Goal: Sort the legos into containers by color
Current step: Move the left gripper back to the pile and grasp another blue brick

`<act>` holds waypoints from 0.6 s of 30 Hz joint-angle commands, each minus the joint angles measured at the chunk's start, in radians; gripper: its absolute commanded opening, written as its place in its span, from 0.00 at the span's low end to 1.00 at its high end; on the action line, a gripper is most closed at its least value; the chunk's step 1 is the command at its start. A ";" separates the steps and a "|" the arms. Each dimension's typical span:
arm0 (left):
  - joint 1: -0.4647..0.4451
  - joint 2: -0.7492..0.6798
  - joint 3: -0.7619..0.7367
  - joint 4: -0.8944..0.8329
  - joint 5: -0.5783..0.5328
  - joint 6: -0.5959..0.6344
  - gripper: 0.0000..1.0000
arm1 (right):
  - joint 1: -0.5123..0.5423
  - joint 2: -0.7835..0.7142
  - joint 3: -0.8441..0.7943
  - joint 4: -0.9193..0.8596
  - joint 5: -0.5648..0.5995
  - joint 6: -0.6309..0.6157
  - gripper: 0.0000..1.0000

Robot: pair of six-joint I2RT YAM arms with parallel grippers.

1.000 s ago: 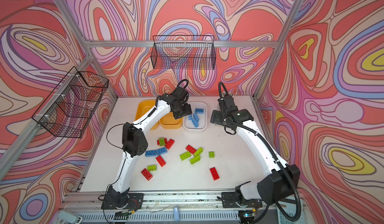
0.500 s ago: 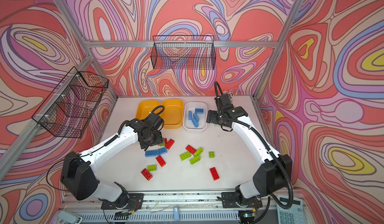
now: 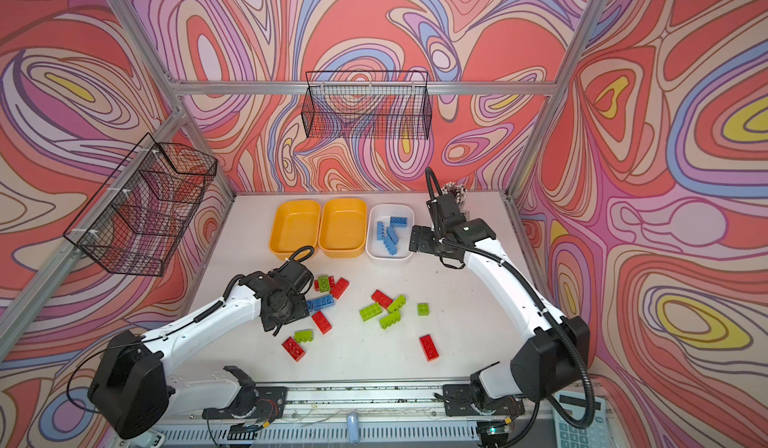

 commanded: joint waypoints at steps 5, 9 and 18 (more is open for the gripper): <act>0.026 0.090 0.001 0.137 0.032 0.077 0.78 | 0.005 -0.055 -0.006 -0.024 0.029 0.013 0.98; 0.037 0.136 0.010 0.151 0.055 0.111 0.78 | 0.005 -0.072 -0.010 -0.039 0.048 0.015 0.98; 0.055 0.183 0.010 0.178 0.074 0.141 0.78 | 0.005 -0.097 -0.037 -0.047 0.064 0.025 0.98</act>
